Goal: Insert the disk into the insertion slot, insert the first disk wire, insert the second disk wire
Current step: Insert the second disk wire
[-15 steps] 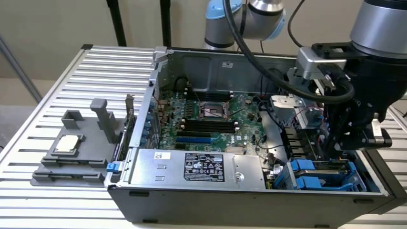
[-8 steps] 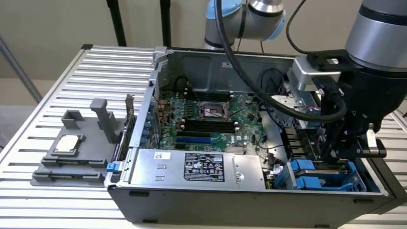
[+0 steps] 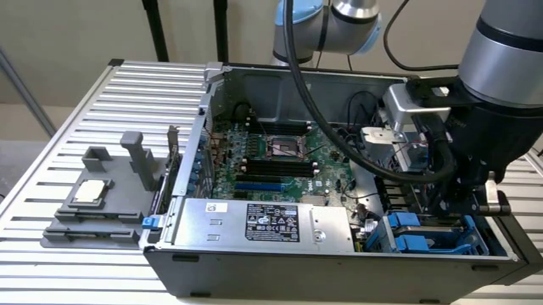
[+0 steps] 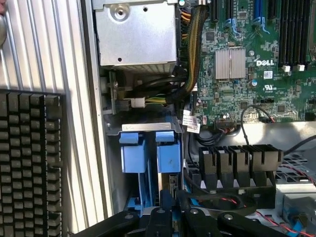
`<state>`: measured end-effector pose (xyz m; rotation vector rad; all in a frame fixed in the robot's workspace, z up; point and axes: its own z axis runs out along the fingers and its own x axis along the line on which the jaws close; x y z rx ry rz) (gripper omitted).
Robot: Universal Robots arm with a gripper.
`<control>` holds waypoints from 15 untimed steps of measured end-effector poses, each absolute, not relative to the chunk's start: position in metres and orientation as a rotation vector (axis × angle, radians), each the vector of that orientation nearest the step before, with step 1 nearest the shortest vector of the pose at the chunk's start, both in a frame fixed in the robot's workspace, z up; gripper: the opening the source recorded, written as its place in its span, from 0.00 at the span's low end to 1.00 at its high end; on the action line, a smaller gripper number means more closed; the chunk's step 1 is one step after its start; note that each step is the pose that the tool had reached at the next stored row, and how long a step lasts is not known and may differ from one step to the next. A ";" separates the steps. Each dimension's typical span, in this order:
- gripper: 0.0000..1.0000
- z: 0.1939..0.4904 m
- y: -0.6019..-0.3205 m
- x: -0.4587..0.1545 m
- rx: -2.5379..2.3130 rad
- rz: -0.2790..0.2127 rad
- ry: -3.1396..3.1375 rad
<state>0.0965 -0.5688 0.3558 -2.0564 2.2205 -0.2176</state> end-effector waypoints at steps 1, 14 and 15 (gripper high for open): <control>0.16 0.355 -0.570 0.096 -2.052 -0.213 2.216; 0.16 0.346 -0.580 0.093 -2.006 -0.155 2.150; 0.16 0.345 -0.581 0.093 -2.004 -0.152 2.146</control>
